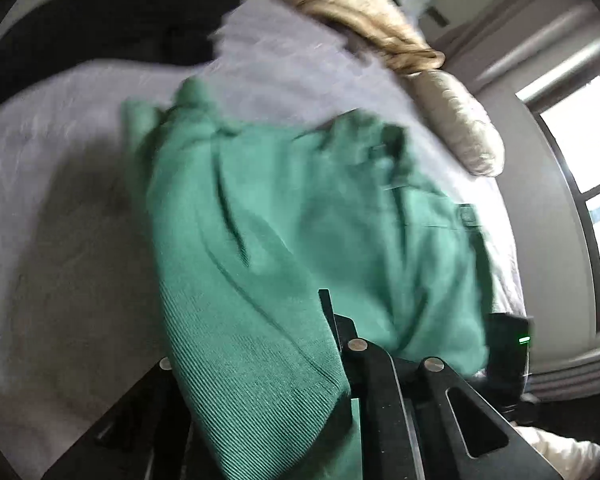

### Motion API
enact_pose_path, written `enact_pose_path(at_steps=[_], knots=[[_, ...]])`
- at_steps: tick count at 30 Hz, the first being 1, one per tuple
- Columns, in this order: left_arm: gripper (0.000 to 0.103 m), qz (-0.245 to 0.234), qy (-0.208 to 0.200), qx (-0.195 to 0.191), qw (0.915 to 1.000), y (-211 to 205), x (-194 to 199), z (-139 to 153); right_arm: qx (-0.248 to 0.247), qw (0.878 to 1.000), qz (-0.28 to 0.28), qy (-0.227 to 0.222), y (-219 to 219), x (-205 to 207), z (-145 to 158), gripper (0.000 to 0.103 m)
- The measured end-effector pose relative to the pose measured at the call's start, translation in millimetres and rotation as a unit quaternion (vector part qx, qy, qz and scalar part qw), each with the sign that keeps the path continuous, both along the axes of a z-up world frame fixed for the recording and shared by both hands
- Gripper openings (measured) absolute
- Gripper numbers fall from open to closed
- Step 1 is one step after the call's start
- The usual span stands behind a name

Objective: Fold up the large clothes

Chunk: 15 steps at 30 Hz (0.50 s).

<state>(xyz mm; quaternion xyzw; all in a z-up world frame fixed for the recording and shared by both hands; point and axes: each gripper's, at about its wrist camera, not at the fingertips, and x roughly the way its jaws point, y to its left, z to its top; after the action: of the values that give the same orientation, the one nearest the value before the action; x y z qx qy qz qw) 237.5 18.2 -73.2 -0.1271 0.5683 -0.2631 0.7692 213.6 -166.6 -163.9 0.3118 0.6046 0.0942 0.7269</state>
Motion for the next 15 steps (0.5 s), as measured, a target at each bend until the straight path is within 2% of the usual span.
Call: enact_pose_path(at_steps=[2, 5, 8, 12, 15], knots=[[0.015, -0.020, -0.028, 0.000, 0.9994, -26, -4, 23, 0.020, 1.000, -0.003, -0.011, -7, -8, 0, 0.006], [0.015, -0.055, -0.059, 0.012, 0.9966, -74, -7, 52, 0.075, 0.997, -0.009, -0.009, -30, -23, 4, 0.006], [0.015, -0.088, -0.081, 0.012, 0.9927, -124, -8, 77, 0.093, 0.995, -0.020, -0.027, -54, -33, 22, 0.006], [0.015, -0.155, -0.112, 0.017, 0.9814, -208, -17, 102, 0.099, 0.990, -0.068, -0.069, -115, -64, 49, 0.010], [0.015, -0.207, -0.124, 0.048, 0.9692, -276, -26, 93, 0.104, 0.984, -0.125, -0.077, -161, -90, 48, 0.011]])
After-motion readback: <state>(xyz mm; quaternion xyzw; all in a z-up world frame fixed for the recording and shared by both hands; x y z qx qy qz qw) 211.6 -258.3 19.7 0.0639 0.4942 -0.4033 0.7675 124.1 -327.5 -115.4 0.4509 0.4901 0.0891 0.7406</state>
